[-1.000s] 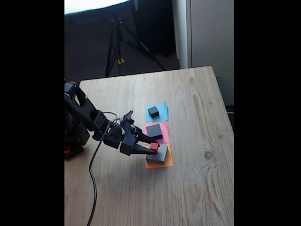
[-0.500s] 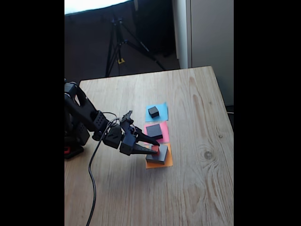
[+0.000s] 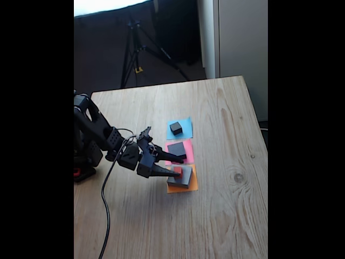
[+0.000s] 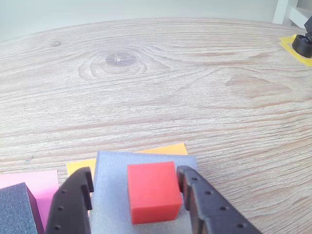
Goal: Tower of hanoi
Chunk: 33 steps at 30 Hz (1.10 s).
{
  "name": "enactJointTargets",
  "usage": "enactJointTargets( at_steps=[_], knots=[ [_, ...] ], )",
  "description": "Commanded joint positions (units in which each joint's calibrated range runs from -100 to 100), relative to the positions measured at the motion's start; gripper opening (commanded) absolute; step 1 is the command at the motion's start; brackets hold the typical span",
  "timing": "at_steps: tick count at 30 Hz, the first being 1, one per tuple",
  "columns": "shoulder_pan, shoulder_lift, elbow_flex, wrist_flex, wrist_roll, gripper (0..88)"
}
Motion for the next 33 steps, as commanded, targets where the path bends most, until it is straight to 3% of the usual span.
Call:
enactJointTargets(
  at_steps=[1,8,11,15,17,20,26,27,32,33],
  knots=[
    [-0.9,-5.8,0.1,1.2,0.7,19.6],
    [-2.8,-19.9,-2.5,20.6,0.7,20.4],
    [-4.1,-27.7,-7.3,37.0,0.7,16.8],
    [-5.9,-35.8,-18.4,63.1,0.7,0.5],
    [-7.2,-38.6,-23.3,73.0,-0.1,0.5],
    [-10.1,-41.5,-29.4,82.9,-9.2,0.5],
    [-17.3,-46.7,-37.6,90.3,-43.0,0.5],
    [-18.8,-47.3,-39.1,92.2,-45.1,0.5],
    [-28.4,-50.5,-46.8,109.3,-29.4,0.4],
    [-30.1,-50.8,-49.1,112.9,-28.1,0.4]
  ],
)
